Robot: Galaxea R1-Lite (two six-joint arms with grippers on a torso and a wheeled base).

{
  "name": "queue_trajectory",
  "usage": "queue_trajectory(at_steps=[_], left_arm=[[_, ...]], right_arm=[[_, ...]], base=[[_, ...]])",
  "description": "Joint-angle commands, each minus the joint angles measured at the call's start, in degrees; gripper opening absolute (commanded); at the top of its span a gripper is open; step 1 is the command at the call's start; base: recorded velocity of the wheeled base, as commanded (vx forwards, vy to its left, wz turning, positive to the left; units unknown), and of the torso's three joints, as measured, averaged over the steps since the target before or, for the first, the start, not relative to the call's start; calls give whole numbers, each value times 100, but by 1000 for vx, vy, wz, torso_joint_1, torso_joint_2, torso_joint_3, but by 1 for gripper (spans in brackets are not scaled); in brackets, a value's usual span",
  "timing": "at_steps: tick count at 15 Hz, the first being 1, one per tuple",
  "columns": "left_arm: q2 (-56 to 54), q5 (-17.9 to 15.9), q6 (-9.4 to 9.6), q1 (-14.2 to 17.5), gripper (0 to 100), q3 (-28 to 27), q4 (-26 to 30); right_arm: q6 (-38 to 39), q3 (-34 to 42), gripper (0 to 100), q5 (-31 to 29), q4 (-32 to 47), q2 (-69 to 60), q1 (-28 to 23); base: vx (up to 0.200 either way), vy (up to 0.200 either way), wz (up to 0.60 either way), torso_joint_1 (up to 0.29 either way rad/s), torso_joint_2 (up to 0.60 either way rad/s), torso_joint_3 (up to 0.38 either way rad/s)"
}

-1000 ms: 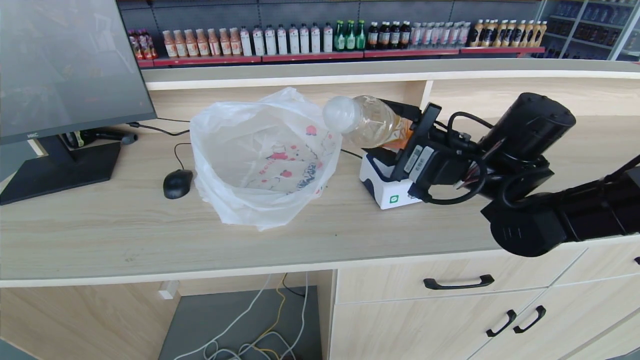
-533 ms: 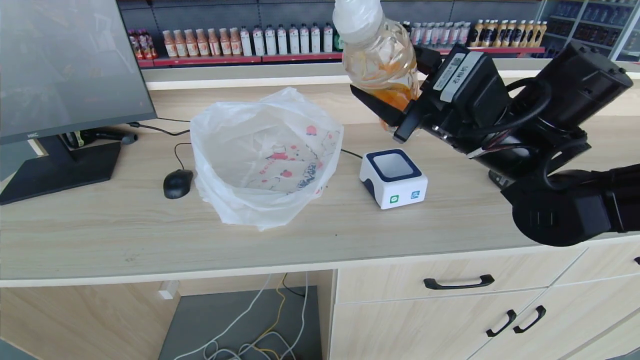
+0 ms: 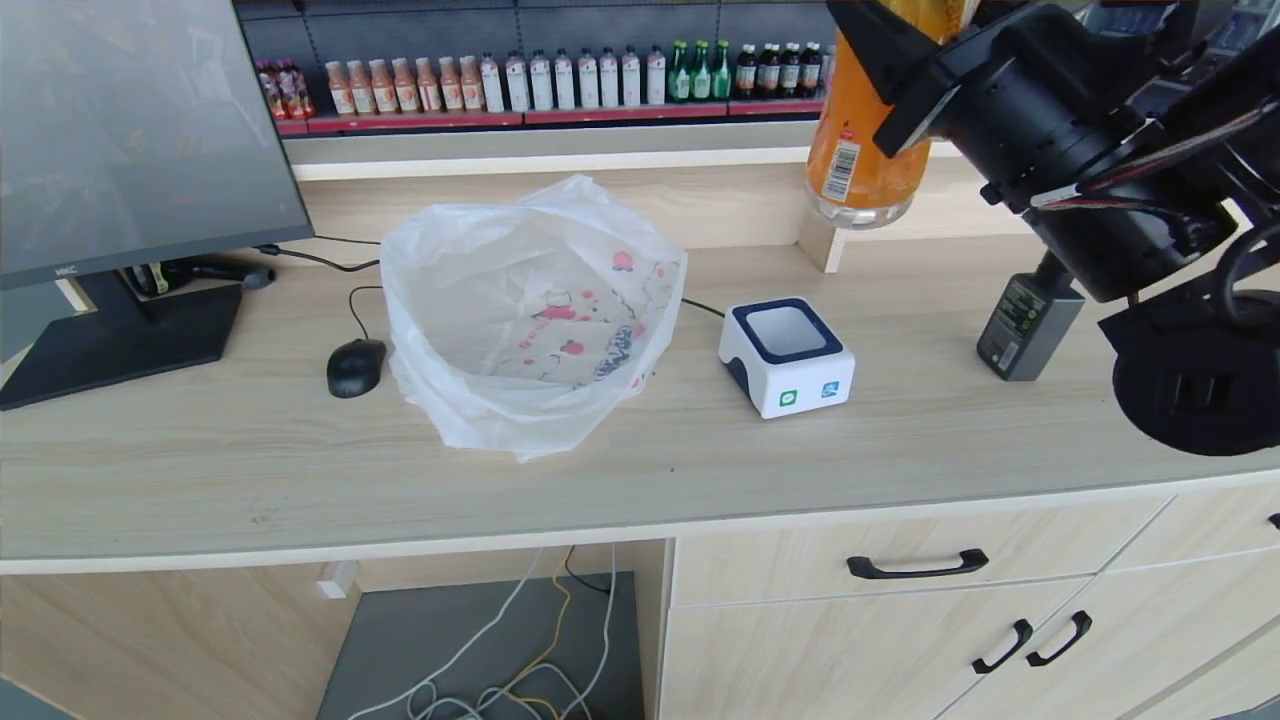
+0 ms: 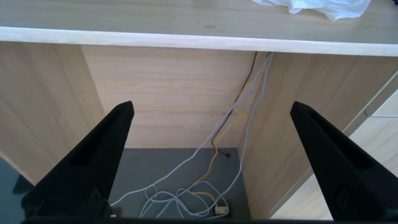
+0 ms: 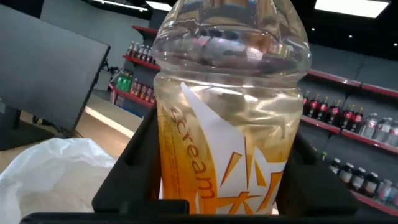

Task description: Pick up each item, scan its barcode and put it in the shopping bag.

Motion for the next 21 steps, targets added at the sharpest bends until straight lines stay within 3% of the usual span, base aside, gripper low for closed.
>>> queue_trajectory(at_steps=[1,7,14,21], left_arm=[[-2,0,-1,1,100,0,0],[-2,0,-9,1,100,0,0],[6,0,-27,1,100,0,0],[6,0,-27,1,100,0,0]], right_arm=[[491,439,0,-808,-287,-48,55],[1704,1714,0,-1862,-859,13,134],[1475,2074,0,-1880,-1386,198,591],[1502,2074,0,-1871,-1395,224,591]], base=[[0,0,0,0,0,0],[0,0,0,0,0,0],[0,0,0,0,0,0],[0,200,0,2,5,3]])
